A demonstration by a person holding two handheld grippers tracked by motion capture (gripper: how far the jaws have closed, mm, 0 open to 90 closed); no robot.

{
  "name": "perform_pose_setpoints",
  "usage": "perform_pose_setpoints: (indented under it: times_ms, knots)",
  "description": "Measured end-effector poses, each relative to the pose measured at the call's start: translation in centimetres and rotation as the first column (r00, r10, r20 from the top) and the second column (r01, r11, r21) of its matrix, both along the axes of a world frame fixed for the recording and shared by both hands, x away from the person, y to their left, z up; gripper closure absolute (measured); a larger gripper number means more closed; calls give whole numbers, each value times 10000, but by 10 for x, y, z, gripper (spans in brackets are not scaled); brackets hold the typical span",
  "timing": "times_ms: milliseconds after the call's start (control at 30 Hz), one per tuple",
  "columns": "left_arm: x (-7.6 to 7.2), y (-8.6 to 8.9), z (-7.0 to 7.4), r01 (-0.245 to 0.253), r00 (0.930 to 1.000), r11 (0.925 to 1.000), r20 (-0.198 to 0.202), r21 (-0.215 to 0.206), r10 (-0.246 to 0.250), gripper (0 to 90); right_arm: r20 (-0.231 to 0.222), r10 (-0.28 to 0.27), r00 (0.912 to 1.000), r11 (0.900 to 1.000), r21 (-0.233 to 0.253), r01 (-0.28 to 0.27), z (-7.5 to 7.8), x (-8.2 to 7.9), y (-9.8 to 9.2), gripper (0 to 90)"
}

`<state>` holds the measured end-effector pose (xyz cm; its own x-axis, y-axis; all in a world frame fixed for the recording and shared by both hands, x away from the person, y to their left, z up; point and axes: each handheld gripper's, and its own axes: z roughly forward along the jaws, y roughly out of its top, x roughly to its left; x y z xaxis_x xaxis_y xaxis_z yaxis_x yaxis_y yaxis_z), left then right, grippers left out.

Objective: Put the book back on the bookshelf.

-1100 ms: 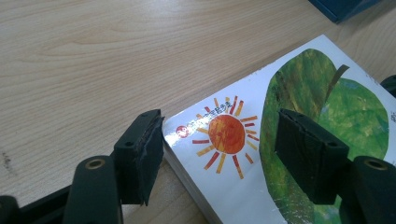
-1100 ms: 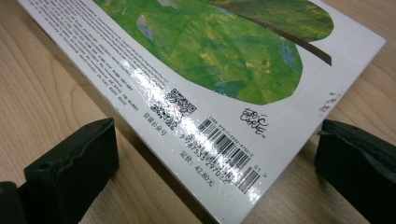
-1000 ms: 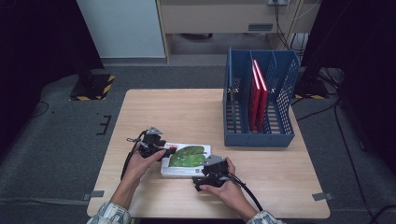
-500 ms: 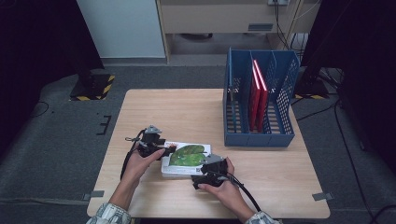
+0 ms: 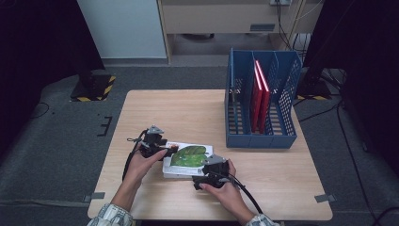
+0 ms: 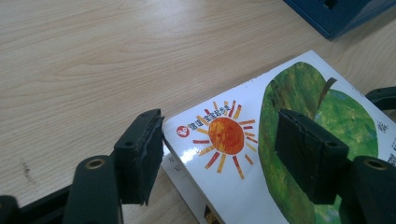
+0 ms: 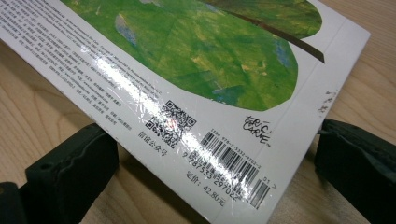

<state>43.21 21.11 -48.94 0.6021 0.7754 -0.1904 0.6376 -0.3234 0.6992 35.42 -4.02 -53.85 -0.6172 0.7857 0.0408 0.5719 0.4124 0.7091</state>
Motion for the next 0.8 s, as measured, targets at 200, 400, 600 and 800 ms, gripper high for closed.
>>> perform_pose_setpoints:
  times_ms: [200,400,600,800]
  knots:
    - [1,2,-7,-45,9999,9996,-148,-288,41,242,6,-25,10000,10000,35,25,0,0,0,9]
    - [-2,1,-11,-88,9998,9996,-182,-260,84,186,10,-76,10000,9999,73,76,0,1,0,22]
    - [-5,5,-16,-55,9997,9997,-246,-220,50,163,46,-65,10000,10000,52,65,0,1,0,22]
    - [-13,11,-16,78,9997,9992,-241,-391,-88,157,30,-68,10000,10000,68,68,0,1,0,22]
